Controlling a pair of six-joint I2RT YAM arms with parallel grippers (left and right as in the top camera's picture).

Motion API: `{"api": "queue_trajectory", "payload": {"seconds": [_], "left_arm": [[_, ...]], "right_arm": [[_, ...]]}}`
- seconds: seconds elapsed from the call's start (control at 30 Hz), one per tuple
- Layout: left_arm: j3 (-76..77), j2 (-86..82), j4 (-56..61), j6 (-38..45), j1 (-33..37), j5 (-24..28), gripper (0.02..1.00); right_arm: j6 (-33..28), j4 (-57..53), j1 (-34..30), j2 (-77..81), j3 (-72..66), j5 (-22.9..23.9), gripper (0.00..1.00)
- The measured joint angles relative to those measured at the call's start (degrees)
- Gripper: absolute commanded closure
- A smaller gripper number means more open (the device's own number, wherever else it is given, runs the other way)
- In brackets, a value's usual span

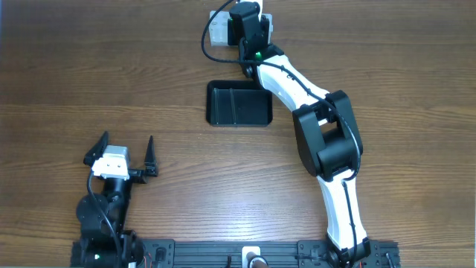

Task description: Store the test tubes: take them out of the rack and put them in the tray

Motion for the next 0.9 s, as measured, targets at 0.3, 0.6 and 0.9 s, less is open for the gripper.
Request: {"api": "queue_trajectory", "payload": {"seconds": [0.3, 0.6, 0.9], "left_arm": [[0.0, 0.0, 0.0, 0.0, 0.0, 0.0, 0.018], [0.0, 0.0, 0.0, 0.0, 0.0, 0.0, 0.018], [0.0, 0.0, 0.0, 0.0, 0.0, 0.0, 0.018]], "right_arm": [[-0.3, -2.9, 0.0, -2.0, 0.1, 0.0, 0.908], [-0.8, -5.7, 0.0, -13.3, 0.1, 0.0, 0.89], [-1.3, -19.4, 0.0, -26.3, 0.5, -0.6, 0.915]]}}
